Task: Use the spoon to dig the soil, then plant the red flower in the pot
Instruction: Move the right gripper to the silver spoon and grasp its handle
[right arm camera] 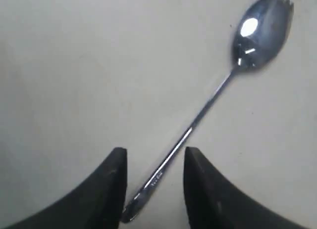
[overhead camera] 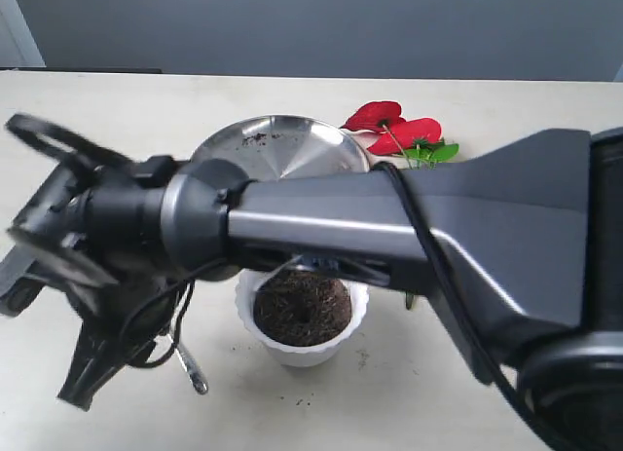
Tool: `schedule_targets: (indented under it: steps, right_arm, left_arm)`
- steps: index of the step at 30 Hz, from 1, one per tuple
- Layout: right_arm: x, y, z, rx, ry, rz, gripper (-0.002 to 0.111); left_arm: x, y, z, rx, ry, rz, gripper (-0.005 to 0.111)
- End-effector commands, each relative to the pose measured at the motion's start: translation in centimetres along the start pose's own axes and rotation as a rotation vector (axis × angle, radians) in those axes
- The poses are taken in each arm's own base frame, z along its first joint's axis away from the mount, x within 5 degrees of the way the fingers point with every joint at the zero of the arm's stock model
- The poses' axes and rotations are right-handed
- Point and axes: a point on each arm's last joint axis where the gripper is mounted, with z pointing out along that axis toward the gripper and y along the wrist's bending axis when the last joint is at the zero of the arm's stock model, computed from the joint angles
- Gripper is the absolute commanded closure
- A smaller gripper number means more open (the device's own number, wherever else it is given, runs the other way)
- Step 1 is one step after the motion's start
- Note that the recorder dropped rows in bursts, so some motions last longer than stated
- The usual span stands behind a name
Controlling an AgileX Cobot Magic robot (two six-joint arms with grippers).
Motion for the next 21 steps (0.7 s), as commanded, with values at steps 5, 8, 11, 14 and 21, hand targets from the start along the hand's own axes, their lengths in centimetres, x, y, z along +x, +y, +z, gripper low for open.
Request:
schedule_targets:
  steps: [5,8,11,14,21]
  right_arm:
    - [0.9,-3.7,1.2,-0.169,0.054,0.228,0.071]
    - [0.8,-3.4,2.1,-0.182,0.058,0.236,0.062]
    - [0.9,-3.4,2.9,-0.182,0.065,0.237,0.050]
    - [1.1,-3.4,3.9,-0.168,0.088,0.225,0.048]
    - [1.5,-3.0,5.8,-0.177,0.118,0.233,0.056]
  left_arm:
    - [-0.2,0.0,-0.1,0.008,-0.017,-0.012,0.106]
    - [-0.2,0.0,-0.1,0.008,-0.017,-0.010,0.106]
    - [-0.2,0.0,-0.1,0.008,-0.017,-0.010,0.106]
    - [-0.2,0.0,-0.1,0.008,-0.017,-0.010,0.106]
    - [-0.2,0.0,-0.1,0.008,-0.017,-0.010,0.106]
